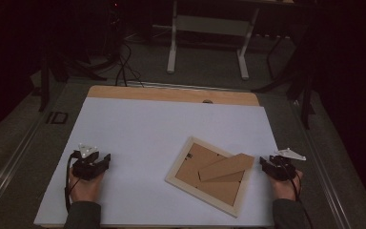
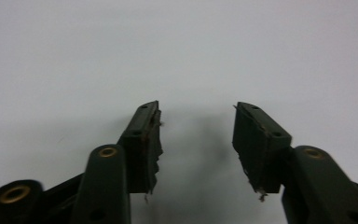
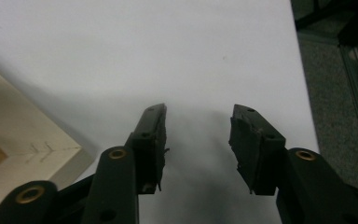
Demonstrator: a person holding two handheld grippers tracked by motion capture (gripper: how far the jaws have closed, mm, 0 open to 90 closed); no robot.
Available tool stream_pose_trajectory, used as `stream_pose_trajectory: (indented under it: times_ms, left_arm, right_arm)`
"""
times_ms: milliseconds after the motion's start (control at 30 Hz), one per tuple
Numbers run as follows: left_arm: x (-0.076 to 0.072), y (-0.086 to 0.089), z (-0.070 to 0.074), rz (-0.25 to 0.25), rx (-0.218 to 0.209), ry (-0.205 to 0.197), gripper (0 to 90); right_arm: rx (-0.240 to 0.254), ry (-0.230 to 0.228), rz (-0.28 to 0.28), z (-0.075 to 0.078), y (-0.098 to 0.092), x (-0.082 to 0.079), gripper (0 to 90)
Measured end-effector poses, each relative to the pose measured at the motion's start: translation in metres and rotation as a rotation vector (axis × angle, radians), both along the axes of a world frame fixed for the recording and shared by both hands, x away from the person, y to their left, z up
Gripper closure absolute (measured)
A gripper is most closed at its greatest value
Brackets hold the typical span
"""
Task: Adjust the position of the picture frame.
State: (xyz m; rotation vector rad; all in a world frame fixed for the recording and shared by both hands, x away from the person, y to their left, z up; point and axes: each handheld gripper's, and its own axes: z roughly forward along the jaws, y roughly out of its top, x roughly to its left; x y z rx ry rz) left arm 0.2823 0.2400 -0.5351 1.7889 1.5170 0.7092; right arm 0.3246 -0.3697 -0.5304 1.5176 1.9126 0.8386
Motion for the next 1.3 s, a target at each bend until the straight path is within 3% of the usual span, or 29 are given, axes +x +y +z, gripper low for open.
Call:
stream_pose_trajectory:
  times_ms: [67, 267, 467, 700, 967, 1133, 1300]
  left_arm:
    - [-0.003, -0.005, 0.004, -0.035, 0.014, -0.037, 53.0]
    - [-0.009, -0.013, 0.011, -0.094, 0.004, -0.037, 53.7]
    - [-0.013, -0.013, 0.017, -0.124, -0.093, -0.036, 54.2]
    - [-0.019, -0.016, 0.025, -0.177, -0.146, -0.040, 64.9]
    - [-0.025, -0.034, 0.032, -0.280, -0.117, -0.053, 90.0]
    - [-0.028, -0.053, 0.034, -0.352, -0.106, -0.052, 90.0]
    - [-0.030, -0.066, 0.034, -0.400, -0.104, -0.047, 90.0]
  right_arm:
    - [0.008, -0.011, 0.005, 0.002, -0.001, -0.001, 56.7]
    - [0.005, -0.016, 0.018, 0.003, -0.001, -0.005, 57.9]
    - [0.015, -0.025, 0.034, 0.006, 0.000, -0.004, 58.1]
    - [0.013, -0.031, 0.057, 0.011, 0.005, -0.006, 60.2]
    - [0.028, -0.036, 0.094, 0.015, 0.006, -0.004, 69.5]
    - [0.073, -0.039, 0.129, 0.018, 0.006, -0.003, 80.8]
    - [0.076, -0.034, 0.159, 0.021, 0.006, -0.002, 89.4]
